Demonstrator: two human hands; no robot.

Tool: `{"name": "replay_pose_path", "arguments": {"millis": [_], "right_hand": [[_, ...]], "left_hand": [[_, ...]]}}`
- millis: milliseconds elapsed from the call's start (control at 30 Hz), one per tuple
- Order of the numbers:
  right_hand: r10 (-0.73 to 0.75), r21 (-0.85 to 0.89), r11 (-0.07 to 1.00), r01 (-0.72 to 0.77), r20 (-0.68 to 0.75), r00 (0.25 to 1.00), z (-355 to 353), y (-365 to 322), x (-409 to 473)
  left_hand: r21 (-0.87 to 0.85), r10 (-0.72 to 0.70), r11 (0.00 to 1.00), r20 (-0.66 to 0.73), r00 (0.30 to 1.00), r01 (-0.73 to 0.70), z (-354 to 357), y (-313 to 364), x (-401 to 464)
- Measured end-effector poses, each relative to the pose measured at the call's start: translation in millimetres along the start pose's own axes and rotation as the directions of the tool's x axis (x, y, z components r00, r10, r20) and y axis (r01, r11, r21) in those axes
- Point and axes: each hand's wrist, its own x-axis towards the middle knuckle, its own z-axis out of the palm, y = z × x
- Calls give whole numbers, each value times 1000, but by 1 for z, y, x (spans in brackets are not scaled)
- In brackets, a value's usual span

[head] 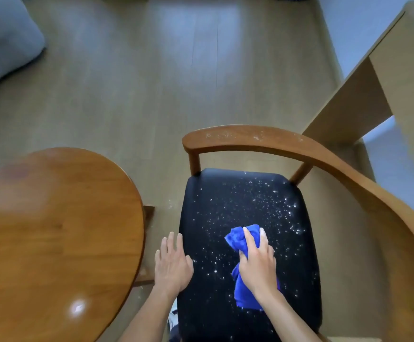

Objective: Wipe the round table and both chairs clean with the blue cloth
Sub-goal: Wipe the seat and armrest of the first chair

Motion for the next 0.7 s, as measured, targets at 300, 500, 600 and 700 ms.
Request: {"name": "replay_pose_path", "arguments": {"millis": [300,500,600,700], "right_hand": [[-154,8,987,160,-233,960,75,-121,134],[-231,-292,941,171,-186,955,119,-125,168],[-280,-310,928,208,-210,937,122,-119,168],[-324,-317,911,264,-151,934,114,-115,172]], "left_hand": [[-107,10,994,-252,968,-38,20,-13,97],[-483,-72,872,-288,955,-79,22,-16,125],[-445,-56,891,-298,953,-87,23,-12,129],[-436,-46,895,-302,952,-96,17,-2,137]]}}
